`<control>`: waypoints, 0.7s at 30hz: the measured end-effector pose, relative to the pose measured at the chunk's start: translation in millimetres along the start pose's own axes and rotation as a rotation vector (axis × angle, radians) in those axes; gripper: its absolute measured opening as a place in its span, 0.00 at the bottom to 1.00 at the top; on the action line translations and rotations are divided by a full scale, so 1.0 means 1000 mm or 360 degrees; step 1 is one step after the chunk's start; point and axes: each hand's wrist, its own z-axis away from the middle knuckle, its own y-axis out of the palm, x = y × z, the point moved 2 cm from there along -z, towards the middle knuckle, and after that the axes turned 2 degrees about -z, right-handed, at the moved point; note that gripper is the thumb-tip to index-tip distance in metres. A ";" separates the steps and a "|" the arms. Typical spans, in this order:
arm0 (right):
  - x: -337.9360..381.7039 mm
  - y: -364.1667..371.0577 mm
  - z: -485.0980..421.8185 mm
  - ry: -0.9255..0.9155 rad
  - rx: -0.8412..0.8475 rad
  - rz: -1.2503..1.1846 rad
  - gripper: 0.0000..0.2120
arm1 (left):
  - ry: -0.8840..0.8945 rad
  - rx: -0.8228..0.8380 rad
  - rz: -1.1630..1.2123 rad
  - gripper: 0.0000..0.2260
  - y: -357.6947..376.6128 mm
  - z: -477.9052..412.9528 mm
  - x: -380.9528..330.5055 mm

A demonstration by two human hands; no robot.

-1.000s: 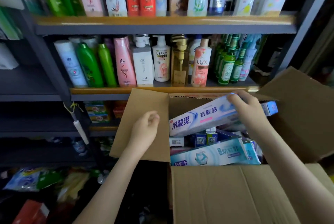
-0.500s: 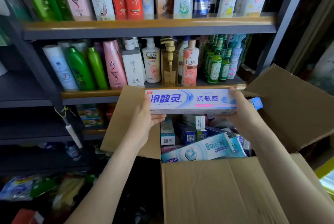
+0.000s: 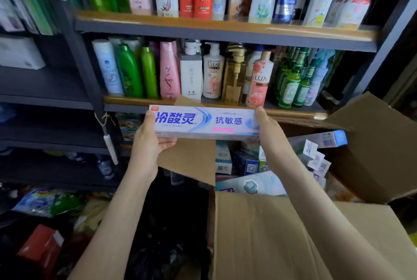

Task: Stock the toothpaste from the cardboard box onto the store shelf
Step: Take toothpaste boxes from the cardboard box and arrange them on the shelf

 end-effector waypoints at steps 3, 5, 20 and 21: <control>0.007 0.033 0.011 -0.0082 0.0016 0.0017 0.17 | -0.0039 -0.0106 0.0054 0.18 -0.036 -0.002 -0.007; 0.013 0.062 0.024 -0.0131 0.0044 0.0024 0.16 | -0.0055 -0.0168 0.0106 0.18 -0.067 -0.004 -0.016; 0.019 0.146 0.063 -0.0110 0.0017 -0.0085 0.16 | -0.0075 0.0368 -0.0001 0.18 -0.165 -0.014 -0.065; 0.020 0.136 0.059 -0.0118 0.0011 -0.0091 0.16 | -0.0058 0.0372 0.0017 0.18 -0.154 -0.011 -0.066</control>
